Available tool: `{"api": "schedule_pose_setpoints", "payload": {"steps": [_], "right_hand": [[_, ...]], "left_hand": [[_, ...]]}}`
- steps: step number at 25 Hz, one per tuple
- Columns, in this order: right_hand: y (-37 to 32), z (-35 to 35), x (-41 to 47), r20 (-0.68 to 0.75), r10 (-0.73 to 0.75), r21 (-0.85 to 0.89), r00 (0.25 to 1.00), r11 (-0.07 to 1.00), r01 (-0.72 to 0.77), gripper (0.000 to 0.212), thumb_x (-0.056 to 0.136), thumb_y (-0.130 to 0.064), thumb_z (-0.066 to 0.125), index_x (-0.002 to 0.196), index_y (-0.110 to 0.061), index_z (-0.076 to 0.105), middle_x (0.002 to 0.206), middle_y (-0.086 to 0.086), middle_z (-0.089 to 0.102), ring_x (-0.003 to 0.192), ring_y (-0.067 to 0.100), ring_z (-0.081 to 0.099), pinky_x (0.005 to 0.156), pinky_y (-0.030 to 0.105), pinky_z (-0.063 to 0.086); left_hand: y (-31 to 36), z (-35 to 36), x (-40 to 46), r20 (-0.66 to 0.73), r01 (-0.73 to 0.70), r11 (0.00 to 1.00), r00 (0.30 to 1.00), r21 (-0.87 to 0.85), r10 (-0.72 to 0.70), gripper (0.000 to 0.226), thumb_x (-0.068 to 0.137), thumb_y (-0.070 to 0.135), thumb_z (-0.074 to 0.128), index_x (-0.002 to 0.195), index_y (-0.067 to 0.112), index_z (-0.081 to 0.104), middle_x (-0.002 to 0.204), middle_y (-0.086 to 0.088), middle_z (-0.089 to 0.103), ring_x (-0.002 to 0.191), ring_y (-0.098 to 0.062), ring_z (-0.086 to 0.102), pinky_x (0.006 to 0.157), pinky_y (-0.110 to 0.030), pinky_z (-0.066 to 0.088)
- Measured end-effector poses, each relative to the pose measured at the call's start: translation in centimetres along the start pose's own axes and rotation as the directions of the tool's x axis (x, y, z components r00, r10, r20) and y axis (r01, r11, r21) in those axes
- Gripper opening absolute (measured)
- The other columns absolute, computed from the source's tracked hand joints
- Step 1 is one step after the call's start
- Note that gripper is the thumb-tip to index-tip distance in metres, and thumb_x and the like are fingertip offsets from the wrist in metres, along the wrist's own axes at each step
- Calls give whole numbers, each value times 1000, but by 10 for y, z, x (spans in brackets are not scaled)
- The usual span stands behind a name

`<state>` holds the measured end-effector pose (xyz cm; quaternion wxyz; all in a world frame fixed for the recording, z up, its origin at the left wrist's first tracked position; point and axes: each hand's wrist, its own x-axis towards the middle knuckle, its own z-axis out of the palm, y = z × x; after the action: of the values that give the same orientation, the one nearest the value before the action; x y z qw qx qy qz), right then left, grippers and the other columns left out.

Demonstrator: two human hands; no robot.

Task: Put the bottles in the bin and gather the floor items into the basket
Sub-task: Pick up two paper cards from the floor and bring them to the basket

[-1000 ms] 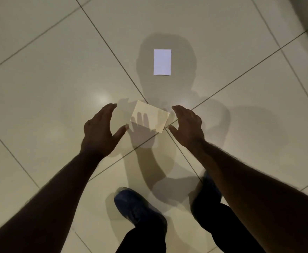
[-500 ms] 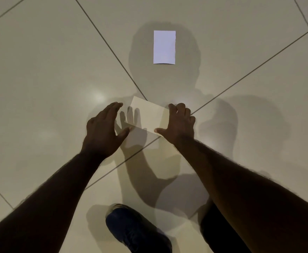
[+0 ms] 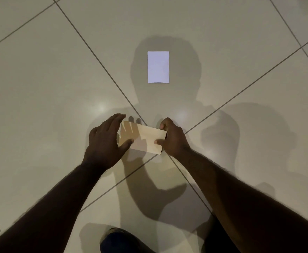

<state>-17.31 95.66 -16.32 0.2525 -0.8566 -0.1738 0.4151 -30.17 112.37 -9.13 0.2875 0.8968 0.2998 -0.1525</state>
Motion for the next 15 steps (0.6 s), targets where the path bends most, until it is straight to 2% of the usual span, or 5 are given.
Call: {"api": "schedule_pose_setpoints", "payload": {"steps": [2, 5, 8, 11, 15], "right_hand": [[-1, -11, 0, 73, -48, 130, 996, 991, 38, 46, 74, -11, 82, 97, -26, 46, 113, 6, 63, 100, 24, 64, 57, 22, 59], [-11, -29, 3, 141, -173, 100, 975, 982, 160, 37, 76, -14, 81, 99, -25, 54, 115, 6, 67, 99, 24, 68, 61, 27, 63], [-27, -43, 16, 121, -273, 141, 954, 956, 255, 34, 75, -15, 81, 96, -25, 57, 102, 0, 69, 90, 16, 67, 64, 24, 61], [-43, -56, 39, -14, -253, 268, 967, 931, 248, 28, 74, -23, 83, 95, -20, 63, 86, -6, 66, 70, 3, 56, 65, 13, 50], [-52, -62, 71, -356, -49, 225, 933, 965, 136, 35, 87, -48, 65, 93, -14, 64, 88, -5, 67, 78, 9, 61, 74, 23, 50]], "left_hand": [[7, 0, 10, 38, -42, 998, 998, 48, 40, 87, 77, 46, 74, 149, 19, 32, 157, -3, 31, 143, -27, 31, 112, -57, 29], [12, 0, 25, 106, -130, 976, 988, 177, 112, 85, 76, 53, 73, 147, 27, 34, 157, 1, 31, 146, -24, 24, 114, -54, 21], [13, -2, 39, 34, -158, 968, 987, 195, 154, 36, 89, 40, 63, 124, 31, 59, 125, 4, 64, 120, -21, 55, 105, -45, 25], [9, -8, 45, -80, -107, 980, 989, 167, 122, 14, 95, 30, 56, 100, 26, 68, 93, 3, 73, 79, -24, 66, 86, -38, 34], [-15, -16, 47, -267, 68, 998, 962, 8, -64, 18, 94, 31, 59, 96, 14, 66, 85, -11, 70, 78, -37, 63, 73, -40, 48]]}}
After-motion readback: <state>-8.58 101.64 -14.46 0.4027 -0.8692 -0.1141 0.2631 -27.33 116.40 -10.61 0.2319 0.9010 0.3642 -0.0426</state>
